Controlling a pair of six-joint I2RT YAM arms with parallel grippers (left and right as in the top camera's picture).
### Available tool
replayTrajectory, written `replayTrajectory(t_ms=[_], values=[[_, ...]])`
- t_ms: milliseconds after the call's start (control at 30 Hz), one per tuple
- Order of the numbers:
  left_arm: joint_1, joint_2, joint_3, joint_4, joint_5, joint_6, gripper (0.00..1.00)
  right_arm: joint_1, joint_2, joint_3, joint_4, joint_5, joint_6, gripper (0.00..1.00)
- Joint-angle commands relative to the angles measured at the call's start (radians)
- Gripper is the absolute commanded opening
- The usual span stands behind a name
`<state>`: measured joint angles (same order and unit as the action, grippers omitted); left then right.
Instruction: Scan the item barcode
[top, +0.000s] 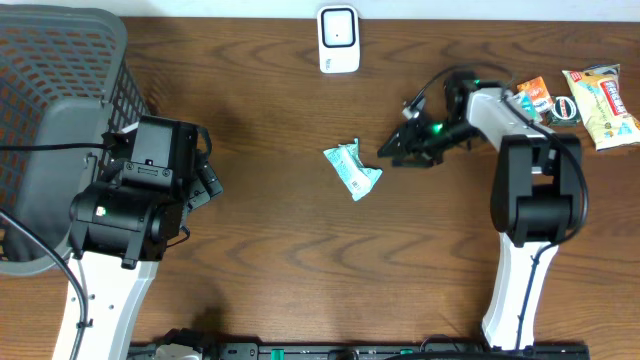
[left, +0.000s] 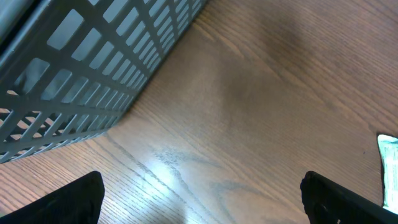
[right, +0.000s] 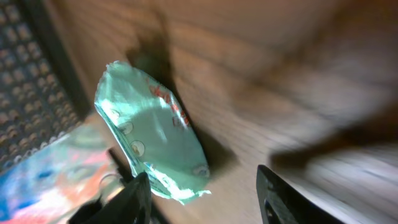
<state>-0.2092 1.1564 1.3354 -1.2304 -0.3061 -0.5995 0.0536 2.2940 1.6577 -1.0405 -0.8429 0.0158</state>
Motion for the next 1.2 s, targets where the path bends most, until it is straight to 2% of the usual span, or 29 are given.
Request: replayTrajectory(t_ms=[0, 67, 167, 233, 500, 567, 633, 733, 800, 1167], values=[[0.005, -0.001, 0.002, -0.003, -0.02, -0.005, 1.0, 0.016, -0.097, 0.057, 0.006, 0.093, -0.037, 0.72], [0.005, -0.001, 0.002, -0.003, -0.02, -0.005, 1.0, 0.035, -0.114, 0.058, 0.026, 0.093, -0.078, 0.85], [0.005, -0.001, 0.002, -0.003, -0.02, -0.005, 1.0, 0.08, -0.107, 0.051, 0.027, 0.093, -0.136, 0.9], [0.005, -0.001, 0.002, -0.003, -0.02, -0.005, 1.0, 0.126, -0.094, 0.043, 0.028, 0.113, -0.171, 0.89], [0.005, -0.001, 0.002, -0.003, -0.02, -0.005, 1.0, 0.244, -0.032, 0.041, 0.047, 0.224, -0.159, 0.8], [0.005, -0.001, 0.002, -0.003, -0.02, -0.005, 1.0, 0.262, -0.001, 0.041, 0.056, 0.224, -0.144, 0.69], [0.005, -0.002, 0.002, -0.003, -0.02, -0.005, 1.0, 0.27, 0.019, 0.041, 0.057, 0.224, -0.143, 0.53], [0.005, -0.001, 0.002, -0.003, -0.02, -0.005, 1.0, 0.275, 0.035, 0.041, 0.057, 0.224, -0.113, 0.14], [0.005, -0.001, 0.002, -0.003, -0.02, -0.005, 1.0, 0.271, 0.03, 0.048, 0.06, 0.214, -0.079, 0.02], [0.005, -0.001, 0.002, -0.003, -0.02, -0.005, 1.0, 0.156, -0.082, 0.298, 0.1, -0.21, -0.082, 0.01]])
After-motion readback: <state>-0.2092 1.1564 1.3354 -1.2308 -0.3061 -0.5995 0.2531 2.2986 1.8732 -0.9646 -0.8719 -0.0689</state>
